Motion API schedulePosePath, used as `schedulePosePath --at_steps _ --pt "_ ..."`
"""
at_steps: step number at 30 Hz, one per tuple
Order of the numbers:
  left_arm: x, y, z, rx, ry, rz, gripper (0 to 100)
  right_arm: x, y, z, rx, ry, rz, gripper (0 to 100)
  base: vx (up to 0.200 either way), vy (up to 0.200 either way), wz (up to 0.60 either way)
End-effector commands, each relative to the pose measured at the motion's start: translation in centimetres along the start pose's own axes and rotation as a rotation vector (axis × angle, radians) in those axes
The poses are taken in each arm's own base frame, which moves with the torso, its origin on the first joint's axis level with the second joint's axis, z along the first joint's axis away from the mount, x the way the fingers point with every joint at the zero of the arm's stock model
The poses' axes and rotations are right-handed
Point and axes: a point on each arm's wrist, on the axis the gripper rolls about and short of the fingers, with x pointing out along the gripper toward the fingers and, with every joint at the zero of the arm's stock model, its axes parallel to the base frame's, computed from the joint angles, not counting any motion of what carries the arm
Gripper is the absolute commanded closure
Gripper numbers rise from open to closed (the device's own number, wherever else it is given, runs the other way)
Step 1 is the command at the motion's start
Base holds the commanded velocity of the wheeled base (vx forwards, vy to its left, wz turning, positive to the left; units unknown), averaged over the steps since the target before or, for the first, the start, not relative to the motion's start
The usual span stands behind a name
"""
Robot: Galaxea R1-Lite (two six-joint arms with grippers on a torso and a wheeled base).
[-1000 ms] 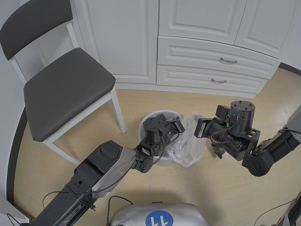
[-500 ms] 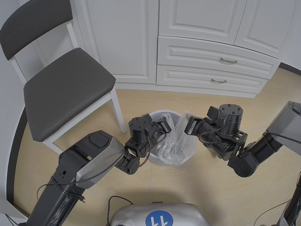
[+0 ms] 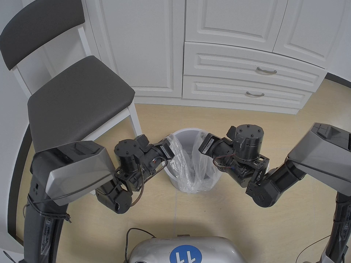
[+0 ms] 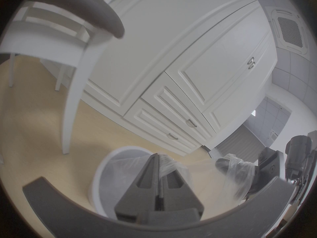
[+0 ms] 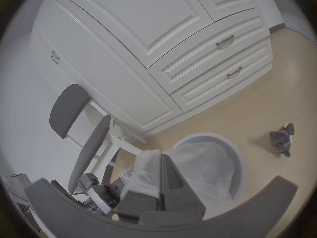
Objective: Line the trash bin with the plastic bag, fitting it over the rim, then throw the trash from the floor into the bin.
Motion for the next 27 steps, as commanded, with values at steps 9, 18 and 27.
schedulePosePath --at_steps 9,18,27 --pt "-2.1 0.1 2.4 0.007 -0.019 0.031 100 4.1 -2.9 -4.6 -0.001 0.063 -0.056 100 0.000 0.000 0.00" --pt "0.1 0.9 1.0 0.009 -0.021 -0.013 100 6.4 -8.4 -4.8 0.023 0.008 -0.144 100 0.000 0.000 0.00" --pt "2.8 1.7 -0.2 0.009 -0.008 -0.039 100 6.3 -8.0 -3.0 0.039 -0.039 -0.128 100 0.000 0.000 0.00"
